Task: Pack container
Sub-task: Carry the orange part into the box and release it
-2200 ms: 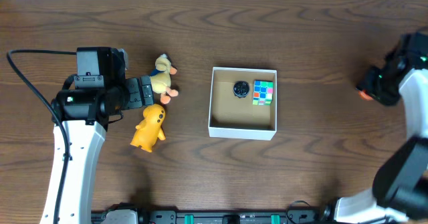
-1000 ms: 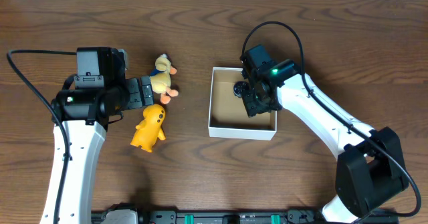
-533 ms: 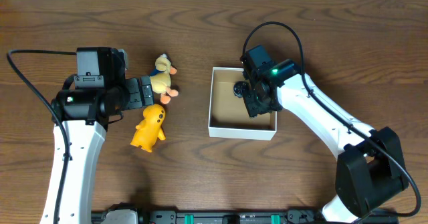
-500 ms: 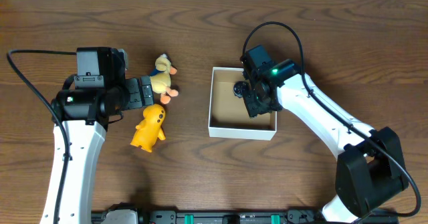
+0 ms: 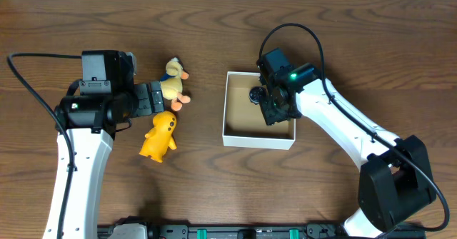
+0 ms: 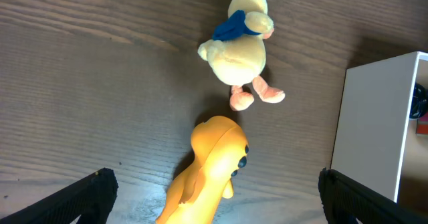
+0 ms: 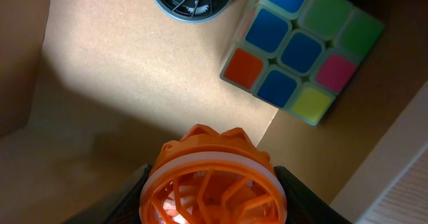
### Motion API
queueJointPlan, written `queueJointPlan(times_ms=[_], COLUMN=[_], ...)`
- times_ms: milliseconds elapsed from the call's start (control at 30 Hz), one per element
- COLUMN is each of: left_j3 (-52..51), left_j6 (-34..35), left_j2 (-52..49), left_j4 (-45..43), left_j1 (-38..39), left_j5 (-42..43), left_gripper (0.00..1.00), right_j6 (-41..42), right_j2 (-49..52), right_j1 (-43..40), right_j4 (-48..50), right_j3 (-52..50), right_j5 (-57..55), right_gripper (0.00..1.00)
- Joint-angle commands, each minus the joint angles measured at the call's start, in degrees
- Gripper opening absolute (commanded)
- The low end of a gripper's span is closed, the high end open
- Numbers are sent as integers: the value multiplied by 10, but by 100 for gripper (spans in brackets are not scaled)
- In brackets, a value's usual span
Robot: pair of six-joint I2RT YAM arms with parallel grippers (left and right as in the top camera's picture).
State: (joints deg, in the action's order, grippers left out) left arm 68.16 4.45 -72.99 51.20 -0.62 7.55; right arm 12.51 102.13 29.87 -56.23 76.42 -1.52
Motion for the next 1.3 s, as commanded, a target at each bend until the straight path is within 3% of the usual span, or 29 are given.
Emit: queueJointPlan(times_ms=[0, 267, 833, 1167, 1233, 1267], left_j3=[-3, -3, -3, -3, -3, -3], left_j6=[-3, -4, -3, -4, -4, -4], left_j2=[-5, -5, -5, -5, -5, -5], left_j4=[3, 2, 10, 13, 13, 13], left_j1=[1, 1, 1, 1, 1, 1], left_j5=[4, 4, 4, 4, 4, 4], left_gripper=[98, 98, 98, 98, 98, 98], right_j6=[-2, 8, 7, 38, 38, 38], right_j2=[2, 2, 2, 2, 2, 2], right_j1=[5, 5, 5, 5, 5, 5], right_j4=[-3, 44, 138, 138, 138, 138], right_j3=[-6, -59, -121, -137, -137, -137], right_j5=[-6, -4, -4, -17, -17, -17], right_gripper=[36, 34, 42, 37, 42, 50])
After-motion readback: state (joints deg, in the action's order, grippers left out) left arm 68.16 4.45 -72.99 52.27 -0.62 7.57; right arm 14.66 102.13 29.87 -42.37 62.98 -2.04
